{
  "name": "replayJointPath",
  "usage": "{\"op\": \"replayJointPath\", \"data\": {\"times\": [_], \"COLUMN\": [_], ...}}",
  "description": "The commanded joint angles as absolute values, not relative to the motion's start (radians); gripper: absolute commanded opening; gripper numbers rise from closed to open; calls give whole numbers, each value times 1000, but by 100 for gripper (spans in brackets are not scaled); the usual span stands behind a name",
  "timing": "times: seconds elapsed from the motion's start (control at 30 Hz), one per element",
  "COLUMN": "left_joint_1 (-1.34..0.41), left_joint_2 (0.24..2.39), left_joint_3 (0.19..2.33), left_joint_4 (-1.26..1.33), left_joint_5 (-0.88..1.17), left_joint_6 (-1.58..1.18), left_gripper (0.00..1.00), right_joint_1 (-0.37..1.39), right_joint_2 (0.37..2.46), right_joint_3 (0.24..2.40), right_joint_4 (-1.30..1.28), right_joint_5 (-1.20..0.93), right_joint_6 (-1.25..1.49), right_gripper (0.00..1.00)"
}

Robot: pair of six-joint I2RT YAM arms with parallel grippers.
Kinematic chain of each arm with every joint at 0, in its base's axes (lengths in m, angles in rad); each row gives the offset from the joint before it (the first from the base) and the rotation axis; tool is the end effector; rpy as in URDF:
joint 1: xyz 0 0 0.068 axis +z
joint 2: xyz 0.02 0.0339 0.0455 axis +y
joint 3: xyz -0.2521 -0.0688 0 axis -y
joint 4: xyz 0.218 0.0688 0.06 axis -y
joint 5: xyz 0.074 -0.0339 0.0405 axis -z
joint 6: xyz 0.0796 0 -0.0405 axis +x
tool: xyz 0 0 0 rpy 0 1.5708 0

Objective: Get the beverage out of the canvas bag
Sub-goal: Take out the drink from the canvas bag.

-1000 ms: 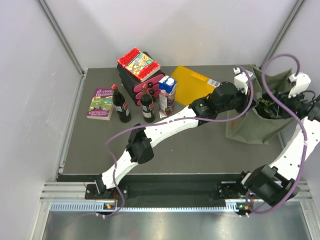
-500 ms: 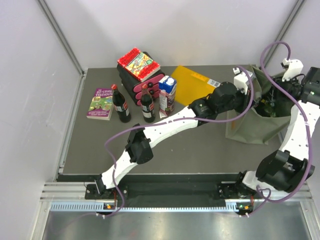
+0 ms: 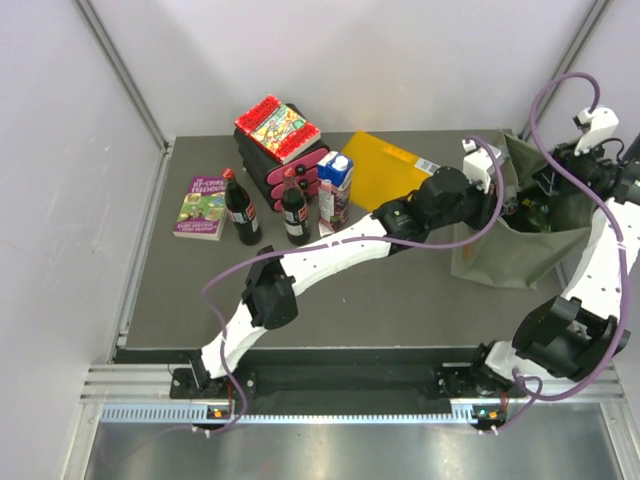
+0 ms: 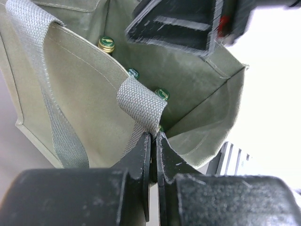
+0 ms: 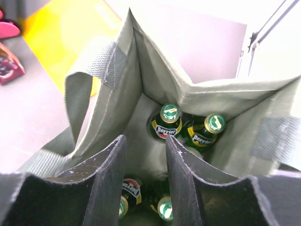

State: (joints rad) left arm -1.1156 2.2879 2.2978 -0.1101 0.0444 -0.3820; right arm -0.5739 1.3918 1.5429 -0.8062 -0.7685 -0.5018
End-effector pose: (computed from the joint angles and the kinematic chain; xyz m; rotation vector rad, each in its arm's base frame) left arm 0.2412 -0.5008 0.3503 0.6826 1.6755 -1.1432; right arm 0.2699 -0.1086 0.3738 -0.3246 2.0032 0.1887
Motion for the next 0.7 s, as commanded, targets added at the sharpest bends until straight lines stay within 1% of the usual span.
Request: {"op": "replayJointPath", "data": {"times": [0.0,0.17,0.27,0.37,0.4,0.5,0.67], "left_joint_1": [-1120,-1120,-1118,-1112,-1109,-1104,-1091], "left_joint_2": [2217,2203,2197,2186,2183,2169,2152], "left_joint_3": [2179,2134,2111,2074,2063,2028,1990], "left_joint_4": [-77,-32,-8,46,49,64,92], "left_joint_5": [81,89,107,132,136,141,137], "left_joint_6": [-324,-307,-302,-313,-314,-316,-322], "left_gripper": [0,0,0,0,0,0,0], "right_joint_1": [-632,-649,-618,-556,-523,-488,-419], "right_joint_2": [1385,1431,1489,1546,1560,1577,1608], "right_joint_3": [1629,1618,1652,1693,1698,1707,1718], "right_joint_4": [-918,-962,-979,-985,-953,-876,-867], "right_joint_5": [-943,-956,-899,-798,-726,-623,-493], "right_joint_6": [-580,-626,-617,-571,-517,-424,-394], "right_gripper": [39,39,39,39,40,41,43]}}
